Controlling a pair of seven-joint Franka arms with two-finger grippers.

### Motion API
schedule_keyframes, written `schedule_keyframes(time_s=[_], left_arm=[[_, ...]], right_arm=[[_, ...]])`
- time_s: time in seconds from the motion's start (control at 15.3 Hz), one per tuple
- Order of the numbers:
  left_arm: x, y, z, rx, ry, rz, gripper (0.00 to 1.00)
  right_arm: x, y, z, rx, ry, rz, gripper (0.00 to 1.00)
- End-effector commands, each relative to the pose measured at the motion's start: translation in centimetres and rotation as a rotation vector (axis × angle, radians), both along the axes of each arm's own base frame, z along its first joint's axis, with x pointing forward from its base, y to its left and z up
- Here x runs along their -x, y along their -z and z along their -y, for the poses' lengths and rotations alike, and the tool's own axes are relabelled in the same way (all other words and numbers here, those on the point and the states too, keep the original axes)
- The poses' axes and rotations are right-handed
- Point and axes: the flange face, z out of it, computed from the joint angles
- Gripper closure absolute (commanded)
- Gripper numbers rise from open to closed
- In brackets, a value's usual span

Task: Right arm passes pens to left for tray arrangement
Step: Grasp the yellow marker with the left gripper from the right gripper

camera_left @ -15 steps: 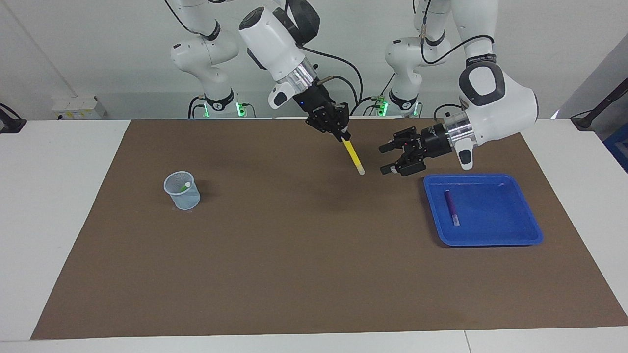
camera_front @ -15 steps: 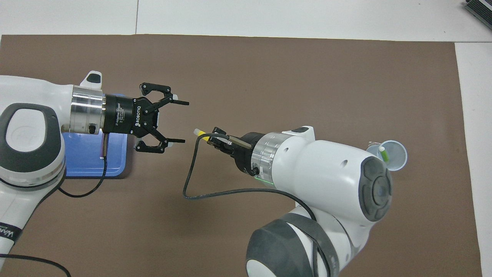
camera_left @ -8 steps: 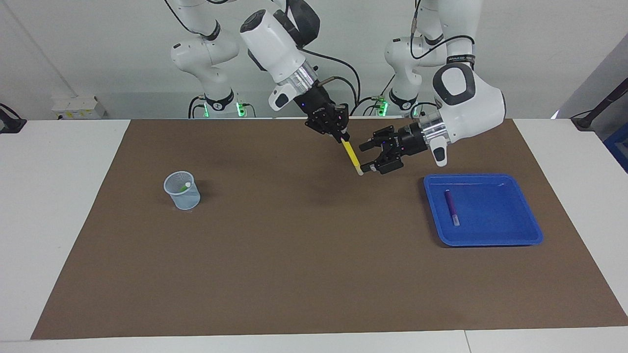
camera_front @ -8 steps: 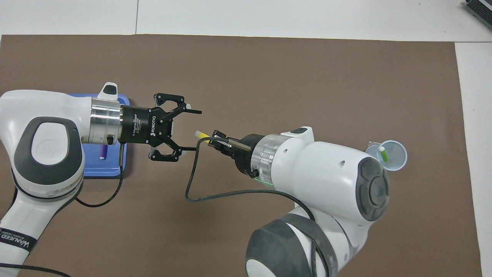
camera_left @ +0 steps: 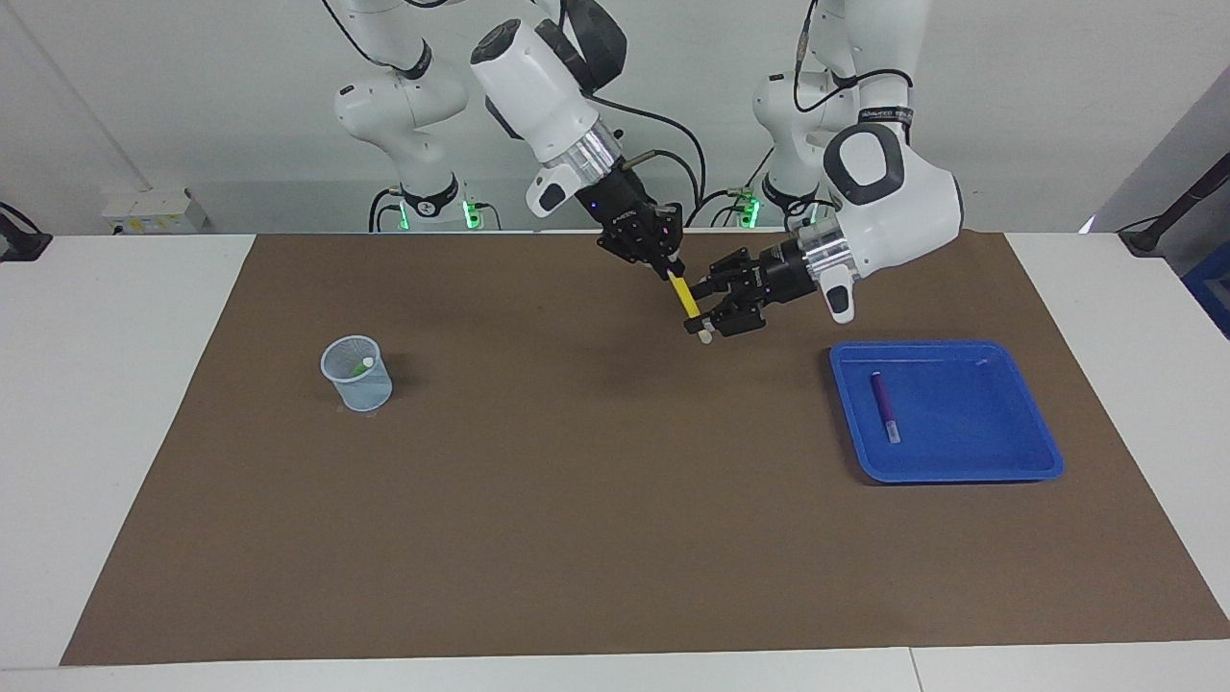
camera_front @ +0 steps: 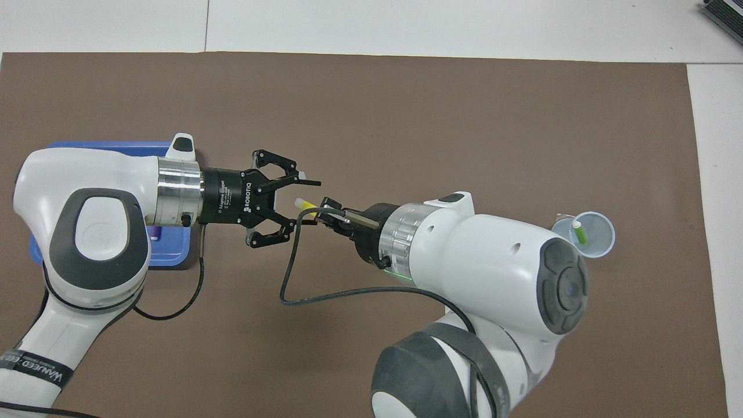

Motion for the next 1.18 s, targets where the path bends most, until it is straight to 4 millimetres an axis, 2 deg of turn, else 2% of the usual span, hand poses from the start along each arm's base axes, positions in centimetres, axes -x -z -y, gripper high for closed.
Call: schedule_keyframes(time_s=[0.0,0.26,0.39,0.72,0.79,0.85,0.92,0.98,1.05,1.11], left_arm=[[1.0,-0.4,-0.2,0.009,-0.017,0.003,0.56],[1.0,-0.4,-0.2,0.010,0.000,0.020,0.78],[1.1,-0.5,-0.1,0.009,0.007,0.028,0.98],[1.1,-1.0,-0.1,0.008,0.011,0.042,1.00],[1.2,-1.1,-0.1,0.009,0.010,0.042,1.00],[1.2,-1.1,-0.1,0.009,0.010,0.041,1.00],[1.2,-1.1,-0.1,0.008,0.009,0.041,1.00],[1.2,-1.1,-0.2,0.008,0.010,0.042,1.00],[1.2,-1.1,-0.3,0.004,0.018,0.052,1.00],[1.2,-1.0,-0.3,0.004,0.036,0.070,1.00]], right_arm=[[0.6,-0.2,0.6,-0.006,-0.014,0.005,1.00],[0.6,-0.2,0.6,-0.005,-0.015,0.006,1.00],[0.6,-0.2,0.6,-0.005,-0.015,0.006,1.00],[0.6,-0.1,0.7,-0.008,-0.004,-0.011,1.00],[0.5,0.1,1.0,-0.002,-0.005,-0.027,0.78],[0.4,0.1,1.2,0.001,-0.006,-0.035,0.62],[0.3,0.0,1.3,0.000,-0.003,-0.033,0.51],[0.0,0.1,1.6,0.004,-0.006,-0.027,0.19],[-0.3,0.0,2.0,0.004,0.000,-0.022,0.00],[-0.7,0.0,2.3,0.006,0.006,-0.020,0.00]])
